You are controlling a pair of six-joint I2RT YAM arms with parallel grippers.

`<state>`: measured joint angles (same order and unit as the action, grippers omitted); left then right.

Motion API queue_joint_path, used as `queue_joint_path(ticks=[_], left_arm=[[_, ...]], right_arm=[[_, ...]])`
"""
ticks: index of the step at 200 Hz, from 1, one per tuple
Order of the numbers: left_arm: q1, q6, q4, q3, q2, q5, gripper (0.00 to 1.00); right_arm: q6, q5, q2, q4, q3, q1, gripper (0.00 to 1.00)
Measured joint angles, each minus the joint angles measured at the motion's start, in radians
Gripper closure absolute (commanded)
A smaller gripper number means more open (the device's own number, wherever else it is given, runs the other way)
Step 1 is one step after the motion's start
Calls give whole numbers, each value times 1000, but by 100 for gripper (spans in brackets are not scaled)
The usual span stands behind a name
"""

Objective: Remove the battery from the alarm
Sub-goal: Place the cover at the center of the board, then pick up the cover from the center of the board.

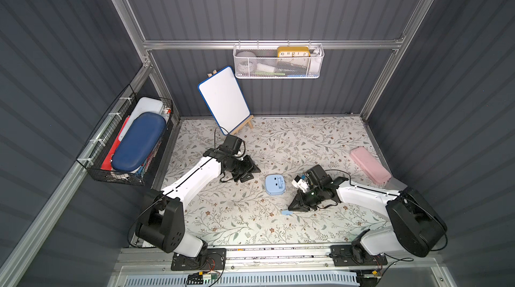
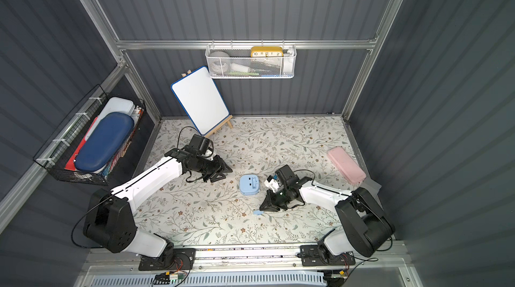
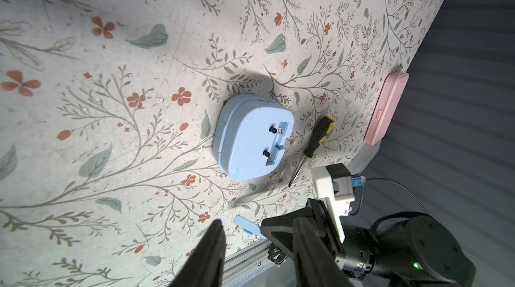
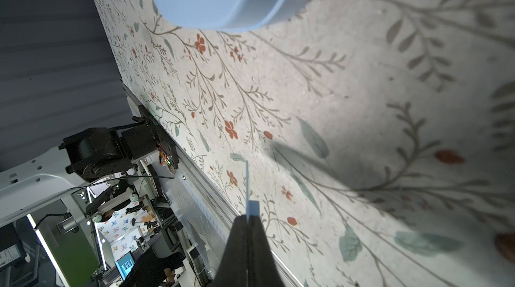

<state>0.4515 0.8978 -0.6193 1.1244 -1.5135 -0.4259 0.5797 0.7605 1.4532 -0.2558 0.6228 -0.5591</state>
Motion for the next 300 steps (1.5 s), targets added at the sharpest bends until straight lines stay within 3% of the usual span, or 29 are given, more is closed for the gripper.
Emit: queue_joint_path(ticks=[69, 84, 119, 142, 178, 190, 203, 215, 254, 300], left_arm=[[0, 0, 29, -10, 2, -5, 56], [0, 0, 34, -13, 2, -11, 56], [0, 0, 52, -13, 2, -30, 56], [0, 0, 62, -13, 2, -46, 56], [0, -5, 89, -20, 2, -63, 56], [0, -8, 97, -22, 2, -69, 56], [0, -12, 104, -22, 2, -74, 56], [0, -15, 109, -22, 2, -76, 57], [0, -23, 123, -22, 2, -79, 57], [0, -34, 126, -22, 2, -79, 58]], right_arm=[[2, 35, 84, 57, -14, 29, 100], [0, 43, 89, 63, -14, 37, 91], [-12, 45, 114, 68, -14, 50, 81], [-25, 32, 125, 55, -14, 56, 59], [-40, -12, 89, 14, -2, 68, 51], [-42, -32, 63, -11, 6, 71, 53], [-44, -58, 23, -44, 21, 71, 69], [-44, -97, -18, -80, 41, 61, 100], [-65, -233, -41, -229, 116, -34, 100], [-45, -325, 37, -303, 116, -147, 100]])
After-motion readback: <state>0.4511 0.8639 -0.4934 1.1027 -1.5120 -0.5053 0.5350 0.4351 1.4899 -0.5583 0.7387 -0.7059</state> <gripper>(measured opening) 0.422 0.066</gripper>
